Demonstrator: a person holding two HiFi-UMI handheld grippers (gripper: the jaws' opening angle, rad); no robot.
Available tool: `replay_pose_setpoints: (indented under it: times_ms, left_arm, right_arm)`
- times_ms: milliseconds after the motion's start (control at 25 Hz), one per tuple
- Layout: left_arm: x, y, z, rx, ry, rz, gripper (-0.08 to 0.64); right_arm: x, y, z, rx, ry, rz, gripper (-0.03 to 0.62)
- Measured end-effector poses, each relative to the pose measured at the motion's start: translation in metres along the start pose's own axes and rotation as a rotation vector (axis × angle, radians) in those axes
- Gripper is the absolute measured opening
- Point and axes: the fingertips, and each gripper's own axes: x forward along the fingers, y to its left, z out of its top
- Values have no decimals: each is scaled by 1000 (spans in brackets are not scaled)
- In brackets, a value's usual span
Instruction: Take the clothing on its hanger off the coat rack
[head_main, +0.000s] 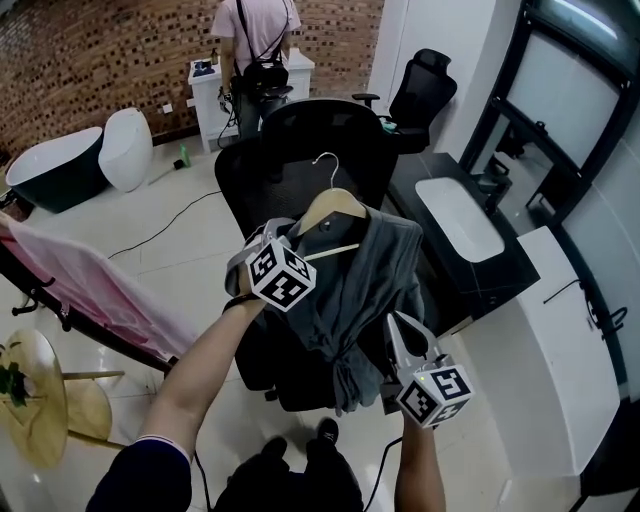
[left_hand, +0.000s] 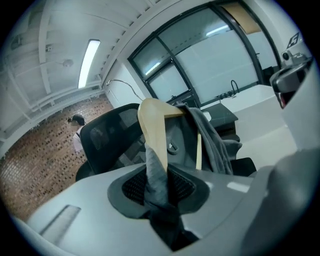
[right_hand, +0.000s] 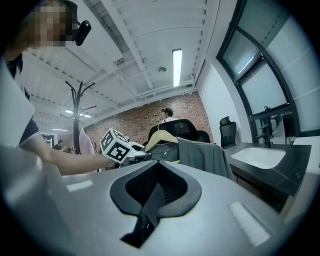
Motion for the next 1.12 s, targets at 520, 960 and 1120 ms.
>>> replay_pose_setpoints:
  times_ms: [520, 960, 1120]
  left_arm:
    - [47, -88, -90, -99, 151, -138, 35]
    - [92, -163, -143, -264, 244, -215, 35]
    - [115, -191, -169, -291, 294, -242, 35]
  right_arm:
    - [1, -27, -69, 80, 132, -9, 2]
    - [13, -64, -121, 147, 226, -6, 2]
    - [21, -77, -133, 159, 240, -6, 2]
